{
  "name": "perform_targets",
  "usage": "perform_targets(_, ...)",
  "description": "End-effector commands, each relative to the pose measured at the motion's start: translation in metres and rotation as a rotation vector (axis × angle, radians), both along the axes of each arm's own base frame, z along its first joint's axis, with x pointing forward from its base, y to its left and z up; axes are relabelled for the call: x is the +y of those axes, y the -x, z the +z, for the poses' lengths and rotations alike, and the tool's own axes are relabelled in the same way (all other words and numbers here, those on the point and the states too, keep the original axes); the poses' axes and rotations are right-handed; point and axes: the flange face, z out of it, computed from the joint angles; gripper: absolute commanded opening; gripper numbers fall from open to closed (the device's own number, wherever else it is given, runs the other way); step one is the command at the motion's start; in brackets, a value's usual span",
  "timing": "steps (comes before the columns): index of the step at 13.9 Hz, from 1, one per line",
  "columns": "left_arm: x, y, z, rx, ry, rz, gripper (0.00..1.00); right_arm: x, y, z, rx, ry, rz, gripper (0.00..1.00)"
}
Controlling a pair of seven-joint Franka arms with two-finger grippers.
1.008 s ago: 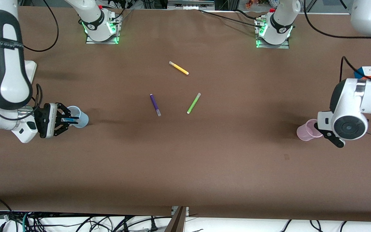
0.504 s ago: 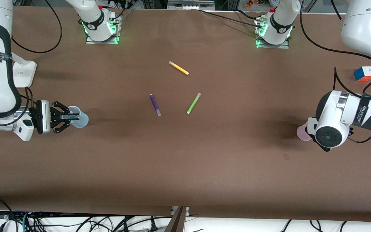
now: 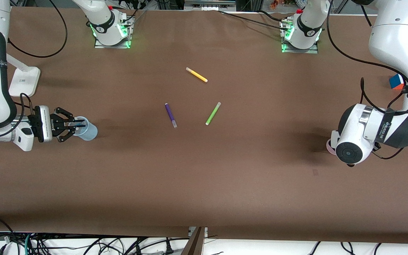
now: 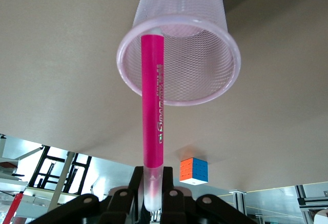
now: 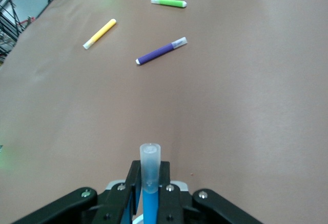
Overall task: Place pink and blue markers in matching cups
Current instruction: 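Lower the blue marker into the blue cup while the left gripper drops pink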
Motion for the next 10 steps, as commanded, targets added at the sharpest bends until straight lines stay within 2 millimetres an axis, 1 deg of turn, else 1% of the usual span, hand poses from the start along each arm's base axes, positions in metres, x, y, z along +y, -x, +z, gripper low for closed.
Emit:
perform_targets(1, 0.000, -0.001, -0.007, 0.011, -0.043, -0.003, 0.00, -0.009, 0.007, -0.020, 0.009, -0.105, -0.004, 0.00)
perform_targets(2, 0.000, 0.000, -0.011, 0.015, -0.045, -0.002, 0.06, -0.011, 0.007, -0.024, 0.013, -0.109, -0.008, 0.00)
perform_targets(3, -0.001, 0.000, -0.016, 0.023, -0.044, -0.003, 0.36, -0.011, 0.006, -0.024, 0.013, -0.106, -0.014, 0.00)
perform_targets(4, -0.006, 0.000, -0.016, 0.023, -0.043, -0.012, 0.40, -0.012, 0.005, -0.024, 0.014, -0.101, -0.021, 0.16)
perform_targets(5, -0.011, 0.000, -0.016, 0.023, -0.045, -0.018, 0.54, -0.014, 0.005, -0.024, 0.014, -0.102, -0.025, 0.94)
perform_targets(6, -0.013, -0.001, -0.015, 0.020, -0.044, -0.020, 0.98, -0.014, 0.006, -0.023, 0.017, -0.104, -0.029, 1.00)
perform_targets(7, -0.015, -0.001, -0.013, 0.019, -0.046, -0.022, 1.00, -0.015, 0.005, -0.019, 0.019, -0.098, -0.038, 1.00)
perform_targets(8, -0.016, -0.002, -0.006, 0.016, -0.052, -0.014, 1.00, -0.015, 0.004, -0.014, 0.038, -0.086, -0.063, 1.00)
perform_targets(9, -0.018, -0.007, 0.009, -0.006, -0.046, -0.009, 1.00, -0.016, 0.002, -0.010, 0.055, -0.070, -0.090, 1.00)
perform_targets(10, -0.021, -0.011, 0.029, -0.042, -0.030, 0.002, 1.00, -0.016, -0.001, -0.003, 0.063, -0.061, -0.105, 1.00)
